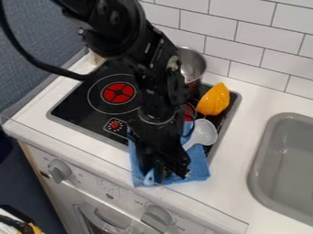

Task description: Move the blue spatula on the cloth to the left side of the stove.

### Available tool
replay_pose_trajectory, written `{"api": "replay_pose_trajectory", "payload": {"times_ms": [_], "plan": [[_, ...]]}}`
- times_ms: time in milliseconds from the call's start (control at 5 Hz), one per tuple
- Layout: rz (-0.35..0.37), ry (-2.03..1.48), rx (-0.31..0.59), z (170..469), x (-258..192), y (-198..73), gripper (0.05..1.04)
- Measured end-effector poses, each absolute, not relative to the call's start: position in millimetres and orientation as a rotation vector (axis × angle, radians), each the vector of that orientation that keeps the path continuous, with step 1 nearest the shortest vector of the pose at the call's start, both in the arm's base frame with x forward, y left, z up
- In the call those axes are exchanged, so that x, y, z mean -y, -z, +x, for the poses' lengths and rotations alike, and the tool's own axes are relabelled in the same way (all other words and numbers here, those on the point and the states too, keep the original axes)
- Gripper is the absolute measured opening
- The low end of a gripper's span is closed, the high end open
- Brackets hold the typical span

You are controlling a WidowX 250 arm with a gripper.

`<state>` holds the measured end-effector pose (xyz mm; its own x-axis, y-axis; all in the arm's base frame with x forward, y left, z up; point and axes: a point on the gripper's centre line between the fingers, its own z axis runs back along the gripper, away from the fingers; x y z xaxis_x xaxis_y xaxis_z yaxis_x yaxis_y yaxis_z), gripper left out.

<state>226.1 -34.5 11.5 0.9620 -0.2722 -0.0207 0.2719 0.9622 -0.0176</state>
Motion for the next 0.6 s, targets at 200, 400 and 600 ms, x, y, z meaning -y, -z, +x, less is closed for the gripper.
{"api": "replay_pose_trajectory", "payload": {"times_ms": [200,400,600], "plan": [[-0.005,0.289,-0.023,226.3,36.2,-12.4,0.201],[-0.005,0.294,-0.020,226.4,37.6,-14.1,0.160],[-0.025,0.287,0.050,227.5,35.6,-44.7,0.141]]}}
